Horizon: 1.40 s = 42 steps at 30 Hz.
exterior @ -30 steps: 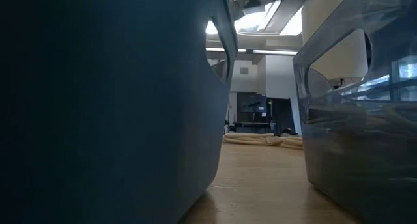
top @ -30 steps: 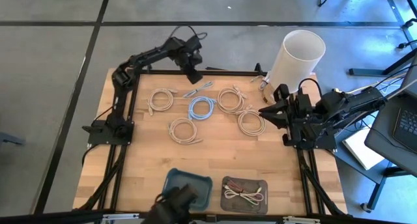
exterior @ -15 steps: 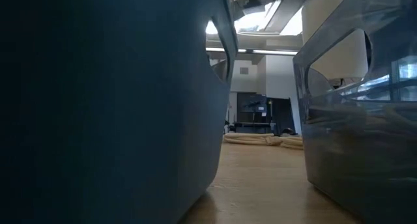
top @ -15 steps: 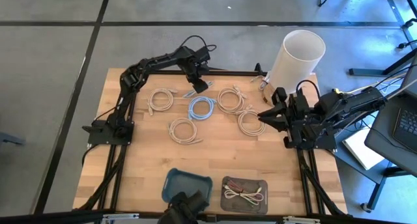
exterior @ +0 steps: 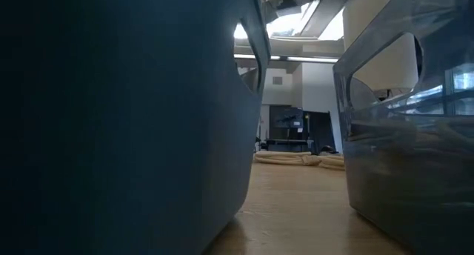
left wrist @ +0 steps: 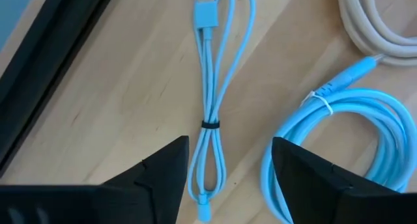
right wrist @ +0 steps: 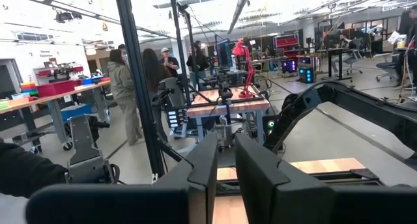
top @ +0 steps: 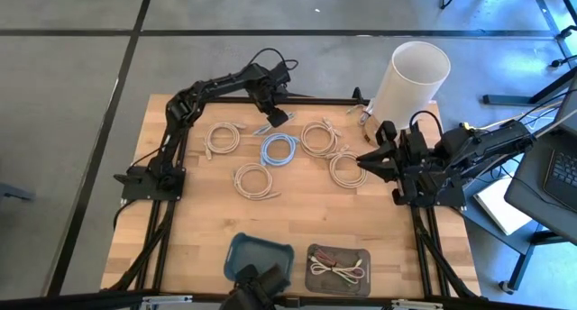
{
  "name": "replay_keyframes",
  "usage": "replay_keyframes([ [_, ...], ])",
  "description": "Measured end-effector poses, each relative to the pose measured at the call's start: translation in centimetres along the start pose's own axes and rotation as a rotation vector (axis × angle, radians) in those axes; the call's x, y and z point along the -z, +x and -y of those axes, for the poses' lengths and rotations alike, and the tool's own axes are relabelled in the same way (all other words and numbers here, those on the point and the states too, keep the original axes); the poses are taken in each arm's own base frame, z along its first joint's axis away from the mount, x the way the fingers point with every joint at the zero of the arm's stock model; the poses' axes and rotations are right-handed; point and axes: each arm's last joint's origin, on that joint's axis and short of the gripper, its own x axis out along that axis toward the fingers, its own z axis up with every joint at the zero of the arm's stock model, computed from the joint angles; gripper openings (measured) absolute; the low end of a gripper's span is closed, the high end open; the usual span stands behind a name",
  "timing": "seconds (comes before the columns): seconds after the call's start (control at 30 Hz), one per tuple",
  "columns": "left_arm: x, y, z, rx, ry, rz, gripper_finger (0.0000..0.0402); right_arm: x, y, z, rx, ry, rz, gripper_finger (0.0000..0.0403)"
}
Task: Pick & Place USB Port
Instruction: Put the blue charger cable into the black bin
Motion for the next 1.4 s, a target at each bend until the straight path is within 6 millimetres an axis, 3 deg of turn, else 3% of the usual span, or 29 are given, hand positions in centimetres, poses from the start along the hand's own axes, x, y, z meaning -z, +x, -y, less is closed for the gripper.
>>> replay_keyframes([
  [0.23, 0.5, 0.1, 0.0, 0.001, -0.023, -0.051, 0.0194, 0.0, 0.0, 0.0, -0.001, 0.005, 0.002, 0.0058],
  [0.37, 1.2, -1.4, 0.4, 0.007, -0.03, -0.141, 0.0186, 0.0, 0.0, 0.0, 0.0, 0.004, 0.001, 0.0058],
  [0.53, 1.8, -3.3, 2.3, 0.011, -0.041, -0.165, 0.0186, 0.0, 0.0, 0.0, 0.0, 0.003, -0.001, 0.0058],
  [0.7, 2.0, -3.1, 5.7, 0.016, -0.035, -0.168, 0.0184, 0.1, 0.0, -0.1, -0.006, 0.026, -0.012, 0.0058],
  [0.83, 2.3, -1.9, 8.2, 0.009, 0.11, -0.147, 0.0177, 0.4, -0.1, -0.2, -0.018, 0.03, -0.037, 0.0058],
  [0.93, 2.5, -0.2, 8.8, 0.016, 0.132, -0.129, 0.0173, 0.4, -0.1, -0.2, -0.017, 0.042, -0.046, 0.0058],
  [1.2, 4.5, 4.2, 7.5, 0.062, 0.161, -0.176, 0.0164, 0.5, -0.1, -0.2, -0.016, 0.04, -0.049, 0.0058],
  [1.4, 4.5, 5.0, 5.4, 0.075, 0.187, -0.154, 0.0159, 0.4, -0.1, -0.1, -0.011, 0.022, -0.043, 0.0058],
])
